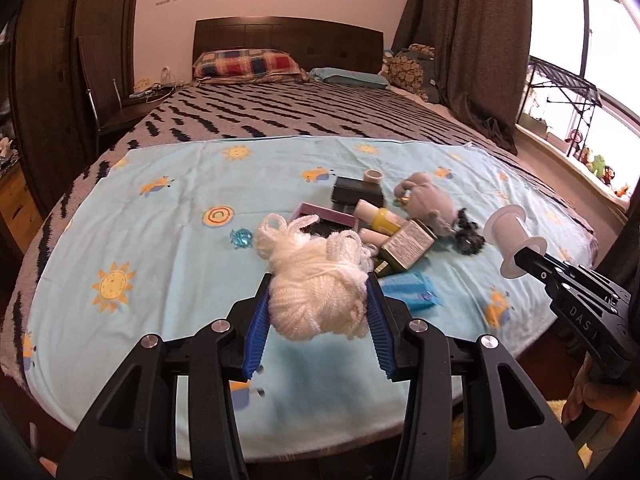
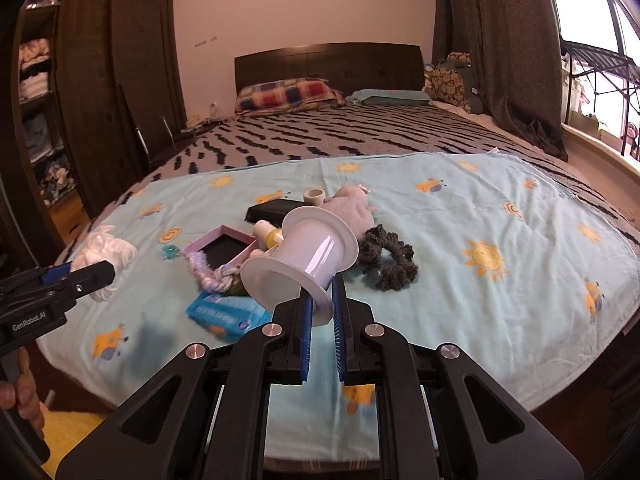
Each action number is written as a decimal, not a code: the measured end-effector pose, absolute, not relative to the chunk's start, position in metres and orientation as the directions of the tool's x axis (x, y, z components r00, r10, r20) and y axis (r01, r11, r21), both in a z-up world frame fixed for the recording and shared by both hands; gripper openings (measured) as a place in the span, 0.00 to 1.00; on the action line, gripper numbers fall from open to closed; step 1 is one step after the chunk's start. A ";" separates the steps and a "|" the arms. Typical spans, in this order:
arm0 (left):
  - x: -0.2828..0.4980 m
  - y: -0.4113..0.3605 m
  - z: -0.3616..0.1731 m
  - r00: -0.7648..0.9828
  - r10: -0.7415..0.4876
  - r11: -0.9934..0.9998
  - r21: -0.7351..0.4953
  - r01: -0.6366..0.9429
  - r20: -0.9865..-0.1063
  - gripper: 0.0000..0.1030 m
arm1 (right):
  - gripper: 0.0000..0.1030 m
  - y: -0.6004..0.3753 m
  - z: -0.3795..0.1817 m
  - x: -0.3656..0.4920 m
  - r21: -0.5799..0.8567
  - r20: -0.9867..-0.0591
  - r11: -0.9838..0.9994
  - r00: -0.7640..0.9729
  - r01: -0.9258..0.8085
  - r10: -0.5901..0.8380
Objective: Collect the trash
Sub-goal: 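Lower both tools below the bed edge and release yarn and spool into the bin, then grasp the blue wipe packet with left tool while right tool grasps the grey scrunchie, then lower both tools to the bin and open them to drop packet and scrunchie, then raise both open tools back over the bed, then grasp the white-blue cloth with left tool while right tool grasps the green bottle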
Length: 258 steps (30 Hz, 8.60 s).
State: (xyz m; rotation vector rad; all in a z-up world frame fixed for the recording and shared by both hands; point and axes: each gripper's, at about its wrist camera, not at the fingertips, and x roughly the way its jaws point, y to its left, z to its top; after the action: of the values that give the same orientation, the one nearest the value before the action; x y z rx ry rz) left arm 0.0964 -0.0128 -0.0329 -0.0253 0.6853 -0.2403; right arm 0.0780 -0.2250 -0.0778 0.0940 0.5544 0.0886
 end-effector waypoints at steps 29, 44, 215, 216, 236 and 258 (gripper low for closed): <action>-0.008 -0.050 -0.239 0.492 -0.298 0.936 -0.151 0.317 -0.818 0.41 | 0.11 -0.225 -0.273 -0.011 0.249 -0.839 0.968 0.494 -0.023 0.228; 0.007 -0.051 -0.292 0.353 -0.318 0.924 -0.204 0.324 -0.880 0.52 | 0.13 -0.223 -0.316 0.003 0.288 -0.857 0.957 0.444 -0.009 0.262; 0.023 -0.032 -0.180 0.536 -0.232 0.957 -0.092 0.274 -0.812 0.92 | 0.91 -0.264 -0.194 0.037 0.259 -0.666 0.966 0.726 0.009 0.171; 0.025 -0.031 -0.174 0.548 -0.229 0.959 -0.088 0.271 -0.805 0.92 | 0.91 -0.265 -0.186 0.040 0.256 -0.654 0.967 0.737 0.001 0.172; 0.118 -0.016 -0.130 0.626 -0.160 0.972 -0.011 0.235 -0.763 0.92 | 0.91 -0.202 -0.130 0.175 0.148 -0.655 0.979 0.727 -0.141 0.204; 0.165 -0.024 -0.127 0.627 -0.199 0.966 -0.043 0.255 -0.753 0.92 | 0.70 -0.192 -0.133 0.224 0.185 -0.675 0.968 0.695 -0.168 0.249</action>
State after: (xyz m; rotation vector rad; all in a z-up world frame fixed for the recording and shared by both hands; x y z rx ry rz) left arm 0.1652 -0.0239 -0.1267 0.0701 0.8547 -0.2605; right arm 0.2236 -0.1915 -0.1331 0.1123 0.7687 0.2333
